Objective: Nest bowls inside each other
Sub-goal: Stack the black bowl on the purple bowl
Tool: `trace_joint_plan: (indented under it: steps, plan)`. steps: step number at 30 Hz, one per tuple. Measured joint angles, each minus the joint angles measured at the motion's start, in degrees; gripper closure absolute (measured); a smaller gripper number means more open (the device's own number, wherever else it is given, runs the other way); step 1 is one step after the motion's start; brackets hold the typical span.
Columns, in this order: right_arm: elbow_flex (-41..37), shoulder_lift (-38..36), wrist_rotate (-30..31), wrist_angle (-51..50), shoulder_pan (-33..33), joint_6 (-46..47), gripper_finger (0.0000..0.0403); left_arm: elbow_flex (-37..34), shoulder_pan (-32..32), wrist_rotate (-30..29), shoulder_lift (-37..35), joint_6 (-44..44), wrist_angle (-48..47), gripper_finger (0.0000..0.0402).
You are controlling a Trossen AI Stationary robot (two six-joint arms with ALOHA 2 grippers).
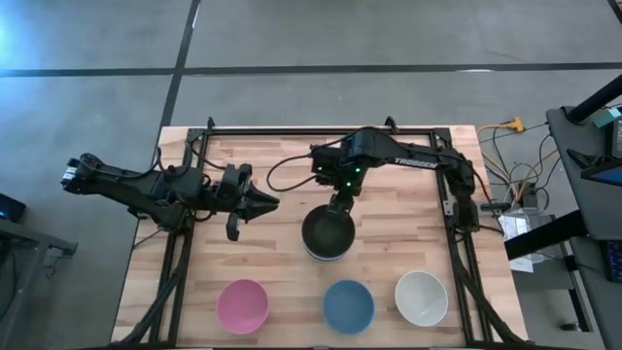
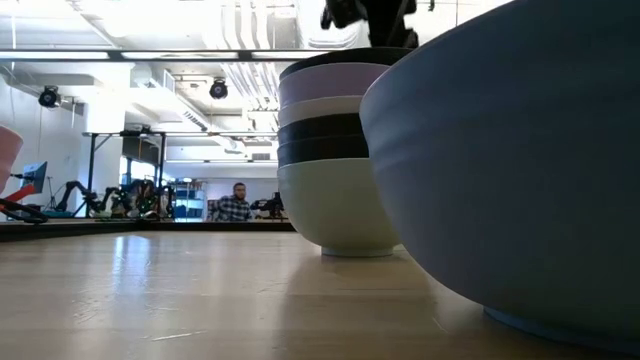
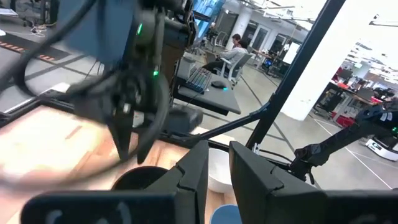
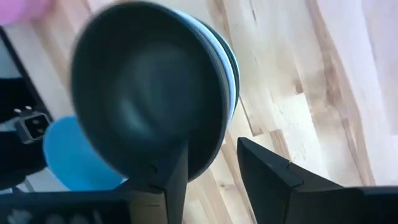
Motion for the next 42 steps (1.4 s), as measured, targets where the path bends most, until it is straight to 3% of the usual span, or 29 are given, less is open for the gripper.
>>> trace_joint_plan:
  steps: [5,10,13,20,28,34,42]
  plan:
    - [-2.39,-4.23,0.04,5.14,2.31,0.04,0.0292,-0.08,0.0,0.21,0.0,0.0,0.0,0.0352]
    - [-11.85,-11.47,3.69,14.95,6.08,0.23,0.0342,-0.1,0.0,0.28,-0.03,0.0,-0.01,0.0352]
    - [-21.31,-18.05,8.42,25.18,8.35,1.94,0.0367,-0.13,0.0,0.31,0.0,0.0,-0.02,0.0352]
    - [-48.35,-32.77,8.62,63.39,9.64,11.7,0.0393,-0.5,-0.01,0.33,1.42,0.27,-0.68,0.0352]
    - [-69.4,-37.52,8.61,86.45,9.38,22.04,0.0394,-0.59,0.0,0.48,2.25,0.61,-0.81,0.0352]
    - [-73.13,-36.97,9.53,89.61,8.96,23.27,0.0394,-0.59,0.0,0.46,1.73,0.61,-0.44,0.0352]
    - [-72.77,-36.96,10.71,84.48,7.11,23.64,0.0394,-0.59,0.0,0.46,1.66,0.6,-0.46,0.0352]
